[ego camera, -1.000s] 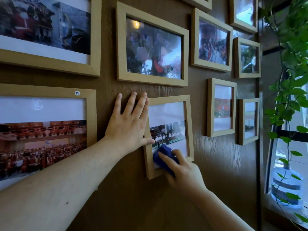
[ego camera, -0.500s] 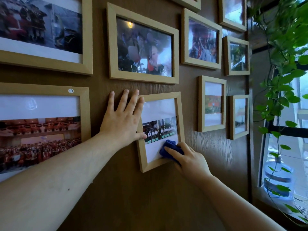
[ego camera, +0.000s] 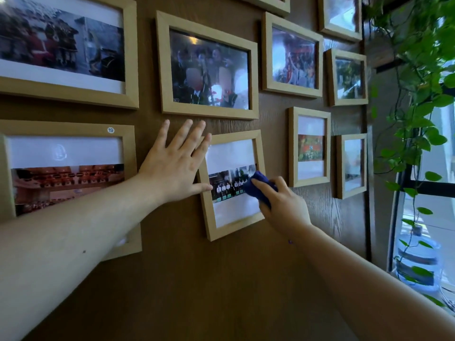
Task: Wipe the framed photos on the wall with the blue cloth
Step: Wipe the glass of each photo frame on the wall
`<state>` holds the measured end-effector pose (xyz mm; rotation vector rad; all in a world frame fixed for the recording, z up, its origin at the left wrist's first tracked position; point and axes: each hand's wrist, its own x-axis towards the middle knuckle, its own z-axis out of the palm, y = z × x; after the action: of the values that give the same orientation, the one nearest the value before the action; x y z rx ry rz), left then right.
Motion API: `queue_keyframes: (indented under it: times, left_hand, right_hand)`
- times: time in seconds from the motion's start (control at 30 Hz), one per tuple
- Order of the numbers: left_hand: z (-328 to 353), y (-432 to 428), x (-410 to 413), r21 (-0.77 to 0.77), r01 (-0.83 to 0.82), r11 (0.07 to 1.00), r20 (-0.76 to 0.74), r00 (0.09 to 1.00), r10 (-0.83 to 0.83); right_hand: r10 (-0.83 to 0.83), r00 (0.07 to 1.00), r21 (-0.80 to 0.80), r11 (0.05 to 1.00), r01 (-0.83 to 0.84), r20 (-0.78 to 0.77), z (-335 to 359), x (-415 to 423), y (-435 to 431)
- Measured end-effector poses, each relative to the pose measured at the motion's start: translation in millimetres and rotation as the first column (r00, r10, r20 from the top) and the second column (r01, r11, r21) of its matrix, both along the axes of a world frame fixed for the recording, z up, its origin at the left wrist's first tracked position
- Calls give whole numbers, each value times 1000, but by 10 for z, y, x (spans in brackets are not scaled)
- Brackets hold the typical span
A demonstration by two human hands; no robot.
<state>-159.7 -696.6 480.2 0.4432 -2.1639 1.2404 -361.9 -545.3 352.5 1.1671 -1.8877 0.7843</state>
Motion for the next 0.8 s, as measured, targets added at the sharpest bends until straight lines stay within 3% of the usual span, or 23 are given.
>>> queue_keyframes:
  times: [0.33, 0.5, 0.67, 0.8]
  left_hand:
    - [984, 247, 540, -97, -33, 995, -68, 997, 27]
    - [1418, 154, 634, -57, -20, 998, -113, 993, 13]
    - [1611, -71, 655, -46, 3, 999, -146, 989, -10]
    - [1630, -197, 618, -55, 49, 997, -177, 983, -58]
  right_hand:
    - [200, 979, -306, 930, -204, -45, 1469, 331, -367]
    - [213, 967, -374, 893, -251, -139, 2147, 619, -521]
    - [186, 970, -404, 884, -234, -156, 2511, 779, -706]
    - [256, 959, -440, 851, -285, -124, 2649, 838, -792]
